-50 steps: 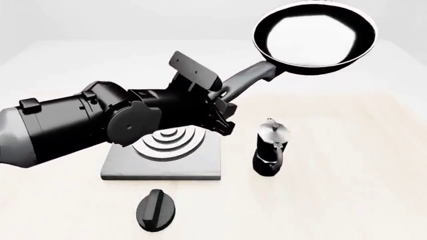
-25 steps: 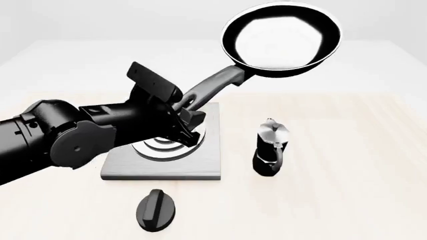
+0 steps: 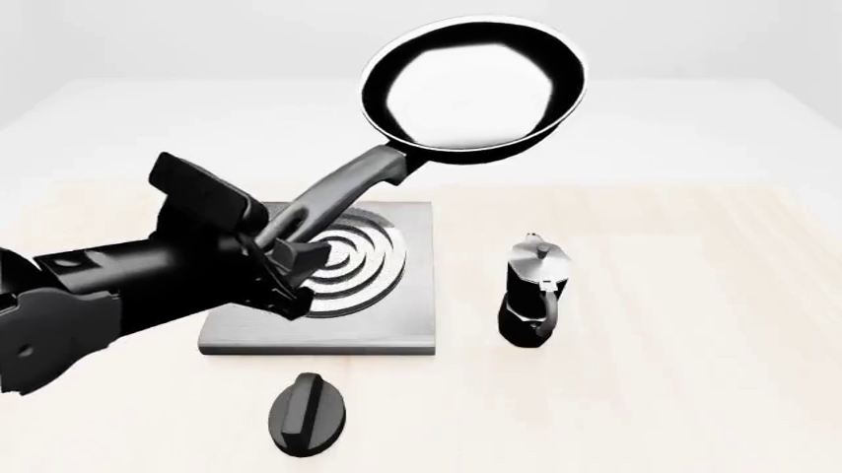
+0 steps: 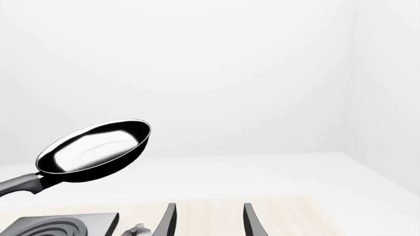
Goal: Put the frying pan on the stove.
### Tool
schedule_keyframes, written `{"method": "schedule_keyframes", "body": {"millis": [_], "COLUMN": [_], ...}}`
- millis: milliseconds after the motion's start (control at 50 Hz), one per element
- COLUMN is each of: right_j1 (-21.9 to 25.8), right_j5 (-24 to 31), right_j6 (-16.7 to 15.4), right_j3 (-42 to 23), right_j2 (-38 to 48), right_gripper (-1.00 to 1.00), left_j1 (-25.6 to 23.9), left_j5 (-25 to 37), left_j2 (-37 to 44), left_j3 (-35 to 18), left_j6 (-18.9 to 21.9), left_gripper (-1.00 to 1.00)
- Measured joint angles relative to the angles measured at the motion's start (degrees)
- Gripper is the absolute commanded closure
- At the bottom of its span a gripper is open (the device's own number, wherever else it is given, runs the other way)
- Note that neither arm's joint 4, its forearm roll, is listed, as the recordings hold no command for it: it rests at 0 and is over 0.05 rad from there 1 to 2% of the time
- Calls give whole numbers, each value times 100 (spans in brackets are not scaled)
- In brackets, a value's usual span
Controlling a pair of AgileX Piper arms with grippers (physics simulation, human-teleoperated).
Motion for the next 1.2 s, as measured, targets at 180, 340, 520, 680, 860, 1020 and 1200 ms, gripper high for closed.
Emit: {"method": "schedule_keyframes", "body": {"millis": [180,340,520,680,860,1020,1200], "right_j1": [-6,-17,-32,-35,-36,-39,-40], "right_j5": [-12,-12,-19,-25,-25,-17,-13], "right_j6": [0,3,11,8,6,5,8], "right_j3": [9,6,3,5,0,-10,-15], "right_j2": [0,0,0,0,0,0,0], "right_gripper": [-100,-100,-100,-100,-100,-100,-100], "left_j1": [188,317,410,494,600,789,1004], "left_j5": [87,148,192,257,427,746,1104], "left_j2": [-409,-692,-970,-1259,-1607,-1958,-2320], "left_j3": [363,646,963,1277,1572,1676,1696], "left_j6": [-44,-96,-182,-286,-373,-361,-316], "left_gripper": [100,100,100,100,100,100,100]}}
